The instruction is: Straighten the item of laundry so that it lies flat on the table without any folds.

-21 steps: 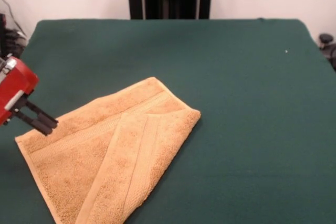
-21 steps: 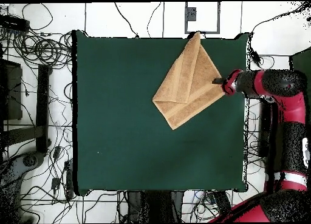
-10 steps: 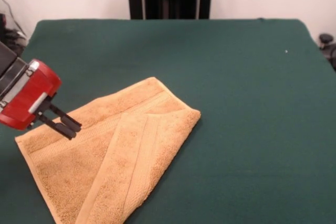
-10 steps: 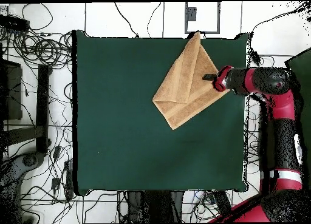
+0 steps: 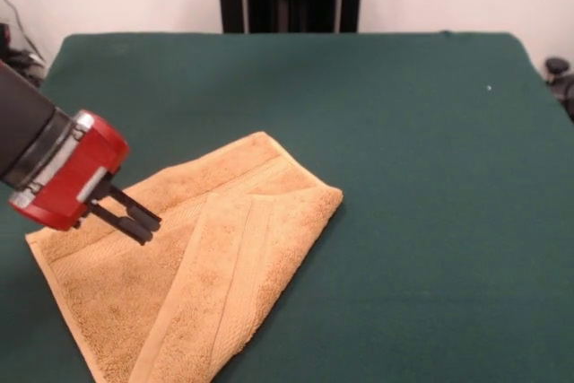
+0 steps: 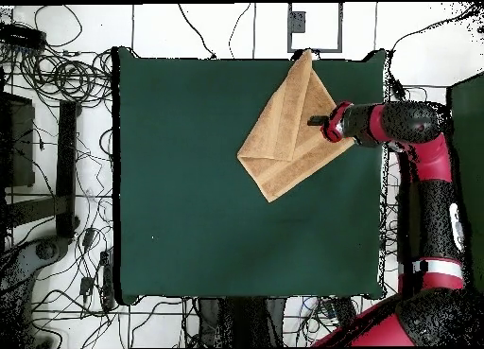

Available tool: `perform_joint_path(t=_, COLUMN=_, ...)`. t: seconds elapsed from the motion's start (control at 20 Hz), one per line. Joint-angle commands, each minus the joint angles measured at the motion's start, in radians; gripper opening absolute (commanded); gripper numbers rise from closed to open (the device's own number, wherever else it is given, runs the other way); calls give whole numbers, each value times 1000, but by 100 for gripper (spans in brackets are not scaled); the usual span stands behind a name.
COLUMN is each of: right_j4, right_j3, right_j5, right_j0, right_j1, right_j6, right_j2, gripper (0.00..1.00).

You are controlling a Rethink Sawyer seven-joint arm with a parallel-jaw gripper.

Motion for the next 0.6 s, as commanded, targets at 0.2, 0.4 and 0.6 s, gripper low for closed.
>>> perform_joint_path(t=0.2, right_j4=-76, right_j3=-26, right_j5=102, right_j0=97, right_j1=105, right_j6=-76, right_j2=-88, gripper=0)
perform_joint_path(t=0.4, right_j4=-89, right_j3=-44, right_j5=113, right_j0=108, right_j1=106, right_j6=-63, right_j2=-101, gripper=0)
perform_joint_path(t=0.6, right_j4=-93, right_j3=-49, right_j5=113, right_j0=110, right_j1=109, right_j6=-62, right_j2=-105, gripper=0)
